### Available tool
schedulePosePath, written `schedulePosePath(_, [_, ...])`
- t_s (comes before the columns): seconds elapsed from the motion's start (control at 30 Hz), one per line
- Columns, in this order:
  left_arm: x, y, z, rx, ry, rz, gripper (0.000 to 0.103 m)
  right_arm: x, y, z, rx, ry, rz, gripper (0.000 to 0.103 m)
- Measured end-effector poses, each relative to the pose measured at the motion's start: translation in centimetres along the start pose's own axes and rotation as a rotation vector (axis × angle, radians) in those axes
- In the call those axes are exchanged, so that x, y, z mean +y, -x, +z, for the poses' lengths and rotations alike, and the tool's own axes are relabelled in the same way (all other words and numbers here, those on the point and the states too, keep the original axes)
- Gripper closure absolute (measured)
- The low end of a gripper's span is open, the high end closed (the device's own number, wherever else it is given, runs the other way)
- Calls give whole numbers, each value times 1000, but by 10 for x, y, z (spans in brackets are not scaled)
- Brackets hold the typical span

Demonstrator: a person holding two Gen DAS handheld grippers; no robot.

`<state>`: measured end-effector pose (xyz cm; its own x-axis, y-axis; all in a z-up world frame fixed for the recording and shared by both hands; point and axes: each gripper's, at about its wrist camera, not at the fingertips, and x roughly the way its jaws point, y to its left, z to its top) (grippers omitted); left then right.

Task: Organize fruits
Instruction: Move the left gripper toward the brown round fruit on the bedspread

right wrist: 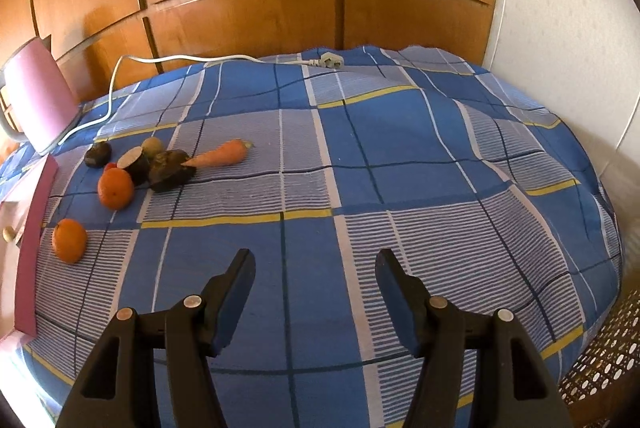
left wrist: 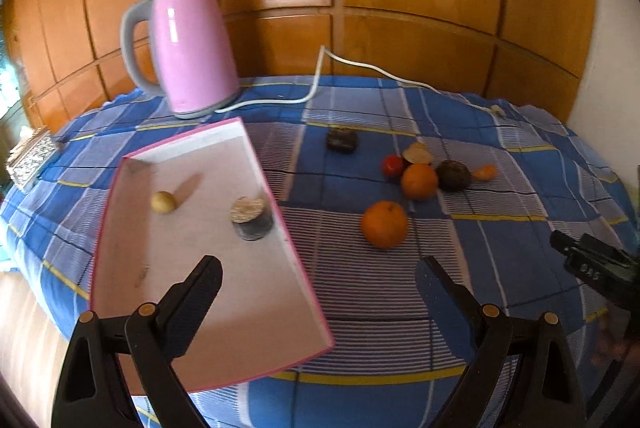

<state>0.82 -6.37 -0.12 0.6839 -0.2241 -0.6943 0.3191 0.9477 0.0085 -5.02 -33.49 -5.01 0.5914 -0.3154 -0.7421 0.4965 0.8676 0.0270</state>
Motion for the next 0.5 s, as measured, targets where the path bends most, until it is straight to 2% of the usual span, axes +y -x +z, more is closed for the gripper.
schedulePosePath(0.1, [-2,-5,4,16,1,-39,8,2,-3,-2,9,13,-1,40])
schedulePosePath(0.27, [-6,-16,10,62,-10,-122,27,-4,-11,-6,24,11,-33,40])
schedulePosePath(0.4, [-12,-23,16,83,-45,-159,31,-12,-21,-11,48,2,-56,40])
schedulePosePath(0.5, [-12,-27,23,91,-51,-180,31,-14,-22,-14,34,4,-54,40])
